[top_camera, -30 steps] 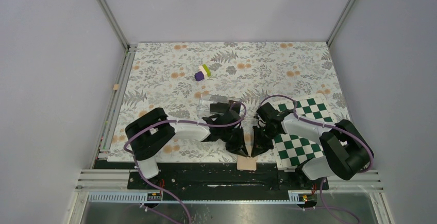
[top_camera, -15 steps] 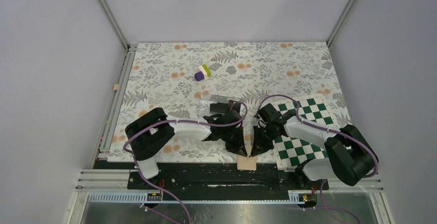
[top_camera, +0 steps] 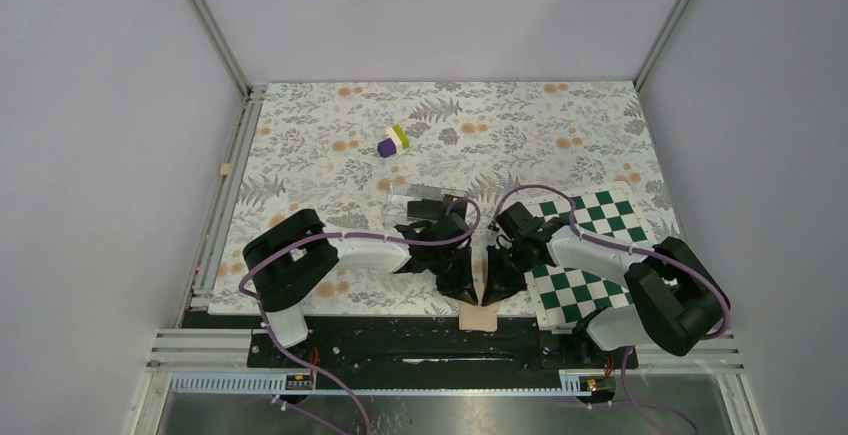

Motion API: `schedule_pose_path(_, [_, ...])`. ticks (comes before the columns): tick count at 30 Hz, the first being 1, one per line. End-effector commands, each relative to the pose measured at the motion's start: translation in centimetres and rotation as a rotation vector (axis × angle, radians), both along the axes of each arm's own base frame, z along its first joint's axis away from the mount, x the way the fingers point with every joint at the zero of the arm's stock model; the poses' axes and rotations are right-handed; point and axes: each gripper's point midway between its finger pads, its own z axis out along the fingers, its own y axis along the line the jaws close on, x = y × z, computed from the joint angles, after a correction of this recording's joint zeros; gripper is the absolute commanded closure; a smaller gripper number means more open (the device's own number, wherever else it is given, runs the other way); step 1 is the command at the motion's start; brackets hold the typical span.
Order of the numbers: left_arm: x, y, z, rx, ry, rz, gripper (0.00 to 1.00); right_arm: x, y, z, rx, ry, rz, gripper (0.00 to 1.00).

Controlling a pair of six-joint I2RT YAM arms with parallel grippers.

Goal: Put the credit cards into the card holder
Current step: Close the card holder at the corner of the board.

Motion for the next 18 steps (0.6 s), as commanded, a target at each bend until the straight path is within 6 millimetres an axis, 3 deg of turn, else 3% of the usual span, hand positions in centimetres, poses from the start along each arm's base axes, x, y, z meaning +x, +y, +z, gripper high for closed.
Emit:
schedule_pose_path(1, [0.5,-0.5,0.1,0.004,-0.038,-0.007,1.00,-0.9,-0.3,-1.5,-0.064,0.012,0.036,1.00])
schedule_pose_path(12, [0.6,-0.9,0.3,-0.008,-0.035,0.000,1.00,-1.6,-2.7,-2.5,-0.309,-0.055,0.140,1.00])
schedule_pose_path(18, [0.8,-2.0,2.0,-0.107,-0.029,0.021,1.00,-1.4,-3.9,-2.5,-0.404,-0.081,0.162,1.00])
